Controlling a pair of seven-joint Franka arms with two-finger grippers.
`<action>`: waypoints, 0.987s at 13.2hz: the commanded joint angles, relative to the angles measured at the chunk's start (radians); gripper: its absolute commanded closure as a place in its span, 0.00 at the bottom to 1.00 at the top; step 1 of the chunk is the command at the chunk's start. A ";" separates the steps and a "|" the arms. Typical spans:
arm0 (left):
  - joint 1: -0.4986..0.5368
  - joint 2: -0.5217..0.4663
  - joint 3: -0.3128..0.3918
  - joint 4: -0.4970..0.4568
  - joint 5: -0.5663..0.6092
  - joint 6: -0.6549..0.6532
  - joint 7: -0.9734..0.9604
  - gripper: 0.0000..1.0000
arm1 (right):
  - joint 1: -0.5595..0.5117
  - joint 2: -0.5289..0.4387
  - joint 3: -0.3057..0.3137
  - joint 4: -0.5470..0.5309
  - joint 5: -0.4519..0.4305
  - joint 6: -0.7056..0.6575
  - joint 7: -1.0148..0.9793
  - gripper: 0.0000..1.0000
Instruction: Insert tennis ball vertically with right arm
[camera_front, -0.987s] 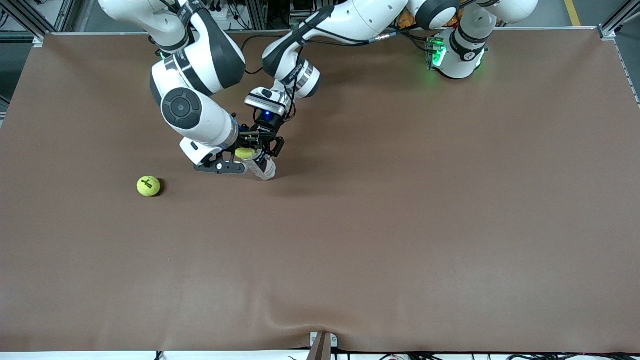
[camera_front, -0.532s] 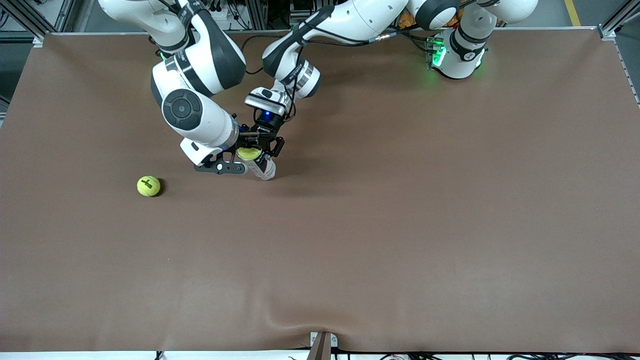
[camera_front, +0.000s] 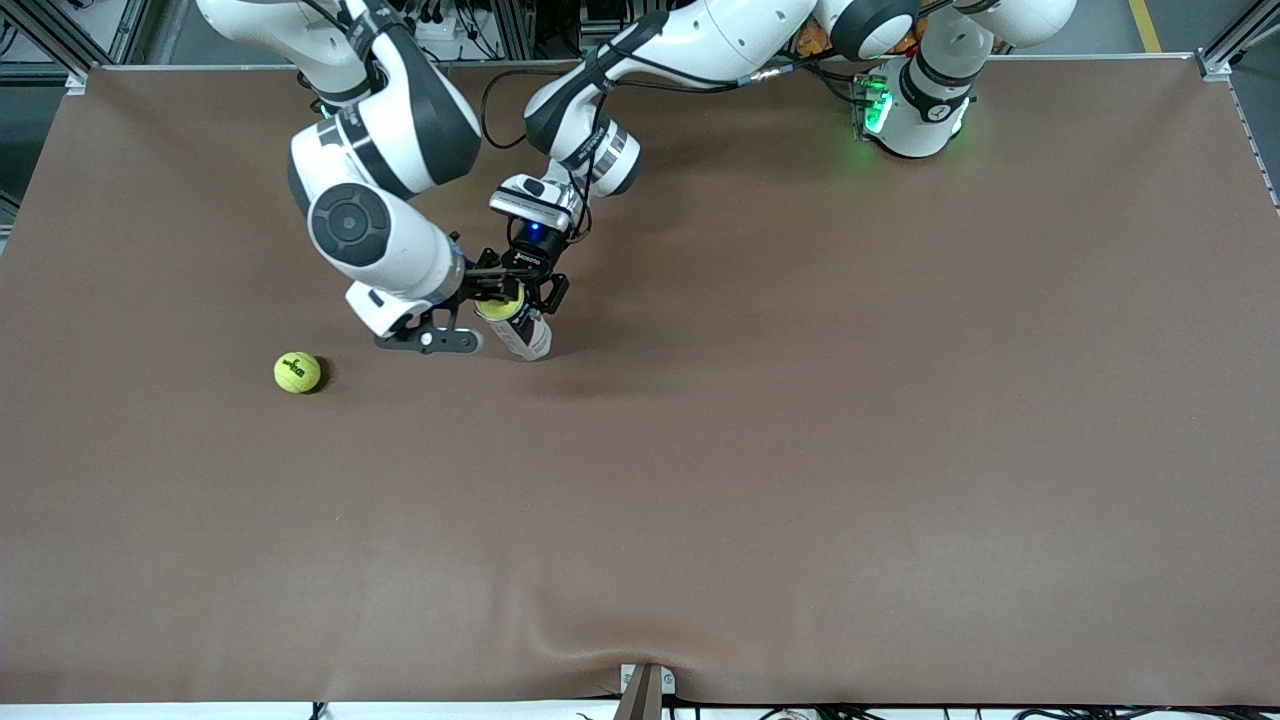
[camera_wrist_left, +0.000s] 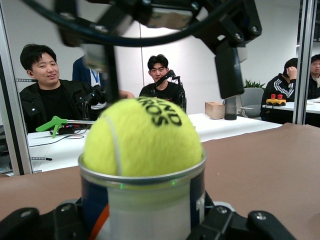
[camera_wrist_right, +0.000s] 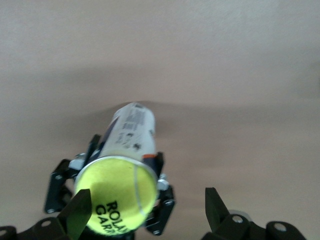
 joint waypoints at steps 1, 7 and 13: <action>0.013 0.059 -0.023 0.077 0.075 -0.009 -0.019 0.26 | -0.016 -0.010 0.006 -0.025 -0.023 0.005 -0.021 0.00; 0.013 0.057 -0.023 0.077 0.075 -0.010 -0.019 0.25 | -0.024 -0.007 0.008 -0.042 -0.023 0.021 -0.021 0.00; 0.015 0.056 -0.023 0.078 0.075 -0.010 -0.019 0.25 | -0.126 -0.022 0.006 -0.033 -0.022 -0.011 -0.132 0.00</action>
